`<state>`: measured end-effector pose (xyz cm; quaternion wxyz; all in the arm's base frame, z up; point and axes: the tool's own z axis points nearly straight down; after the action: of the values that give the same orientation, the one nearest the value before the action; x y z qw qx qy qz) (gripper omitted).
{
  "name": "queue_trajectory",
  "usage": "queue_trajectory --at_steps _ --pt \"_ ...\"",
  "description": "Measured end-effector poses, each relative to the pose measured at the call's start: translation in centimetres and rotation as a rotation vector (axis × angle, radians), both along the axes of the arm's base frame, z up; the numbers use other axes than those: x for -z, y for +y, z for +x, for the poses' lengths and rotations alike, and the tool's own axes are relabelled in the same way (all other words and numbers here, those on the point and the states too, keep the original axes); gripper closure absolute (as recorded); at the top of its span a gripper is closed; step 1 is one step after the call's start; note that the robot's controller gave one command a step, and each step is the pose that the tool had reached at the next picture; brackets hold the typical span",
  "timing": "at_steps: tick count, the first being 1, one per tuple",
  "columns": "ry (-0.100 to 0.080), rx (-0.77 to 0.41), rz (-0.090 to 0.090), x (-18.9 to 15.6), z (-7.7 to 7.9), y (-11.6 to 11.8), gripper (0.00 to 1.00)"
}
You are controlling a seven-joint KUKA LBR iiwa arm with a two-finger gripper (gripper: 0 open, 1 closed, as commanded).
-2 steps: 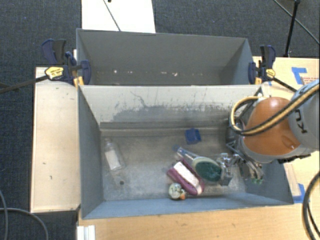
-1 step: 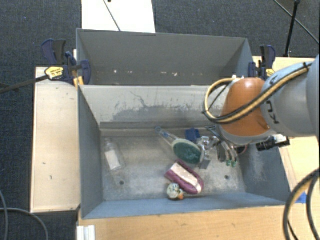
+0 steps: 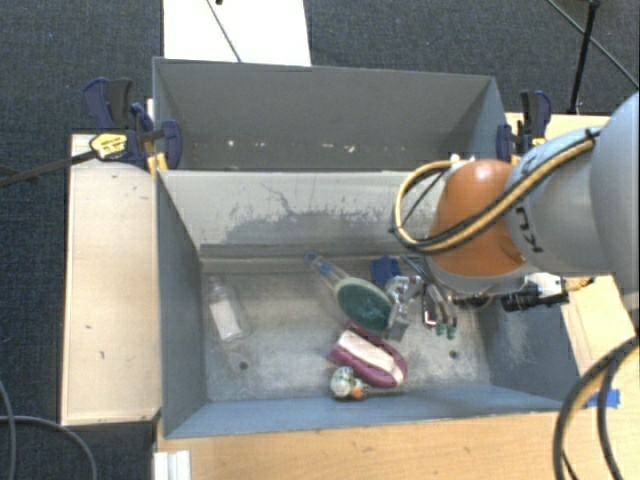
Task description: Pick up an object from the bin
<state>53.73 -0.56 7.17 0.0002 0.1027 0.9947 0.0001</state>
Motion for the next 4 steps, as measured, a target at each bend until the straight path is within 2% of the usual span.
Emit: queue_trajectory --at_steps 1,2,3,4 --pt "-0.004 0.075 -0.001 -3.4 3.0 -1.2 1.00" --pt "0.000 0.146 0.001 -5.9 1.4 -0.2 1.00" --pt "0.001 0.142 0.000 -5.8 1.4 -0.3 0.00" --pt "-0.019 0.045 -0.003 -0.4 2.8 0.7 0.00"
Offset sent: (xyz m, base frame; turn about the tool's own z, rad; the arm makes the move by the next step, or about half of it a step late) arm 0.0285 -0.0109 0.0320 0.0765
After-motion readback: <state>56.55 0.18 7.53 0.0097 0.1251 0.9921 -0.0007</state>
